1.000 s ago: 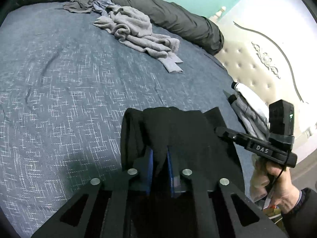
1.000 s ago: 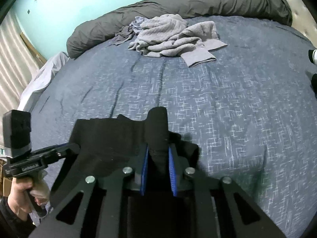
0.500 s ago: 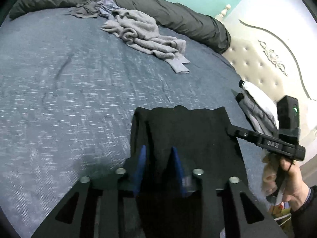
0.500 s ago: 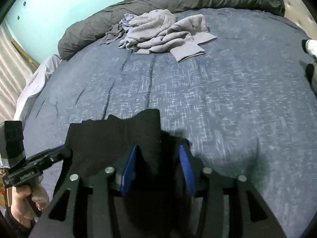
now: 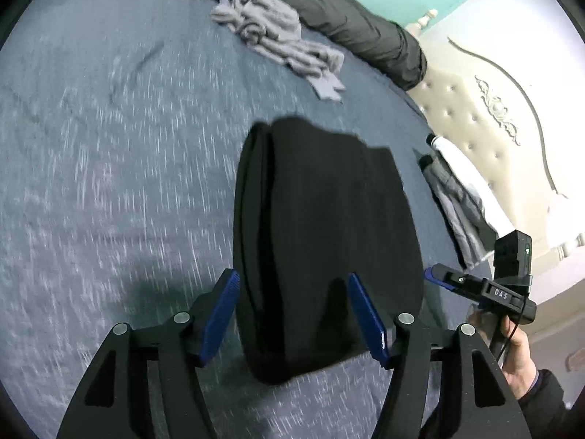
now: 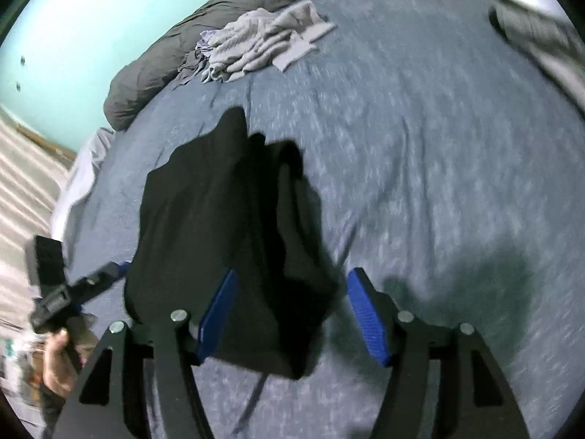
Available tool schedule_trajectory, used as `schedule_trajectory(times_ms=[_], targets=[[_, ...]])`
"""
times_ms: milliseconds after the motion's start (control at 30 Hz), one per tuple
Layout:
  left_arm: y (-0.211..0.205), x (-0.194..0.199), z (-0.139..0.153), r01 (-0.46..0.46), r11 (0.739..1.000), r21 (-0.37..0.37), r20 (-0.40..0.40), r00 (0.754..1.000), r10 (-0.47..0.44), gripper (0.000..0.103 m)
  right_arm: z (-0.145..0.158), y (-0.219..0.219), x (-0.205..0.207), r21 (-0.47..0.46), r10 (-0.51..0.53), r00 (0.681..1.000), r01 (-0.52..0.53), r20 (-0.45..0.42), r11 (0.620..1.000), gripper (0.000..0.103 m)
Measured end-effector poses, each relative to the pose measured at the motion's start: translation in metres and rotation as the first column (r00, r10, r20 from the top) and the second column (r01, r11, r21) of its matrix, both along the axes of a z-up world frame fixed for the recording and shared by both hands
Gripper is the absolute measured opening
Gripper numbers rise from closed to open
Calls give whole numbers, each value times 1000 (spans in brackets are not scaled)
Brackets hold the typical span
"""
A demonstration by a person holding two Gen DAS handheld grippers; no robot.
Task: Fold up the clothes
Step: 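Grasp the hoodie stack end with the left tool while the right tool releases it, then grasp the folded black hoodie with both tools and lift it off the bed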
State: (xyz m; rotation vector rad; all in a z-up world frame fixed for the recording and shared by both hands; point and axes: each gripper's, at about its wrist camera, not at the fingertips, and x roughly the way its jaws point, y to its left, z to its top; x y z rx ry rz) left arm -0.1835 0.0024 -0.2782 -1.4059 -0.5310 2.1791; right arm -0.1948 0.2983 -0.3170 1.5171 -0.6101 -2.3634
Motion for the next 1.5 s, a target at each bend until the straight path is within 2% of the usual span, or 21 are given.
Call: schedule_trajectory(times_ms=[133, 433, 567, 700, 900, 1200, 1300, 1367, 1500], targets=[[6, 9, -7, 10, 1000, -1, 35, 999, -10, 66, -12, -10, 11, -51, 9, 999, -7, 38, 999, 71], [9, 17, -21, 25, 1000, -8, 68, 997, -25, 69, -24, -30, 14, -35, 41, 998, -39, 54, 999, 79], [5, 16, -30, 15, 1000, 4, 88, 996, -15, 74, -31, -33, 12, -37, 39, 997, -37, 68, 999, 84], [8, 16, -34, 34, 999, 11, 95, 995, -35, 75, -36, -39, 12, -50, 48, 996, -45, 71, 998, 84], [13, 12, -42, 52, 998, 18, 102, 993, -54, 76, -34, -59, 5, 34, 99, 994, -101, 57, 994, 84], [21, 8, -48, 73, 997, 0, 87, 994, -73, 77, -39, -68, 2, 74, 106, 993, -110, 48, 991, 84], [23, 7, -50, 78, 997, -2, 84, 993, -78, 77, -39, -70, 2, 70, 108, 993, -111, 42, 991, 78], [24, 6, -51, 84, 996, -5, 81, 993, -83, 76, -39, -72, 2, 62, 117, 992, -119, 37, 991, 68], [26, 5, -53, 94, 996, -2, 82, 992, -94, 76, -36, -79, 1, 96, 137, 990, -140, 32, 986, 59]])
